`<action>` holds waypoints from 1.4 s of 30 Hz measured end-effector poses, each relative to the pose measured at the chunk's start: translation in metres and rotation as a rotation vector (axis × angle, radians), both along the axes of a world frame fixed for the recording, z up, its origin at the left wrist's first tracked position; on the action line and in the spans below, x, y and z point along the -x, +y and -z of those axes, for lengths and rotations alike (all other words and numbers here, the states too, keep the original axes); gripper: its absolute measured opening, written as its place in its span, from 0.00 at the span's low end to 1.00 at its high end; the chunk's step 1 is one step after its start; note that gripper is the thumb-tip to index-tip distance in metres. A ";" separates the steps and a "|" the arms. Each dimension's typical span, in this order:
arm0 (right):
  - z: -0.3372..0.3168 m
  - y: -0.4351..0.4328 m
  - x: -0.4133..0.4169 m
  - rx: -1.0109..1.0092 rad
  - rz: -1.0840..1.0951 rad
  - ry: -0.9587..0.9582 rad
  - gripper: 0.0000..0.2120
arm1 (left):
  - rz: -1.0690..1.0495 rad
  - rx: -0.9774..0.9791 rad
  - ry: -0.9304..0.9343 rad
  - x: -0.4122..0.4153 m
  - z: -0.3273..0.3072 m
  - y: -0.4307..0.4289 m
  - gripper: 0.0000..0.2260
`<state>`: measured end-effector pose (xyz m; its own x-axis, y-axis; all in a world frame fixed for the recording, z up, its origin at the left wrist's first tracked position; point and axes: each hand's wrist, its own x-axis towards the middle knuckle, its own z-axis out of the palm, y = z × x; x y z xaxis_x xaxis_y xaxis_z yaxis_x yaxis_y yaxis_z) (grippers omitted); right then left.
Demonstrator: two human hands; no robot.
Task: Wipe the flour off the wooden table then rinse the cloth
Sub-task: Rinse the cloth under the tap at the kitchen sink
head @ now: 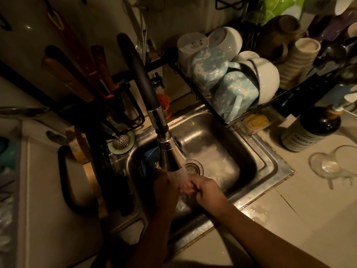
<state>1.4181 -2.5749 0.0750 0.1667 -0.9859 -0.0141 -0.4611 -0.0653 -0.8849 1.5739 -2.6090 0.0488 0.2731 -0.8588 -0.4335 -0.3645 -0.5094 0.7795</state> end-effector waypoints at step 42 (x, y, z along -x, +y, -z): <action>0.002 -0.010 -0.006 -0.103 0.179 -0.046 0.06 | 0.093 0.239 -0.020 0.011 -0.017 0.015 0.08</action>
<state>1.4238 -2.5852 0.0731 -0.0085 -0.9935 -0.1132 -0.4161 0.1064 -0.9031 1.5626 -2.5937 0.0661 0.1942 -0.9582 -0.2103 -0.4176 -0.2747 0.8661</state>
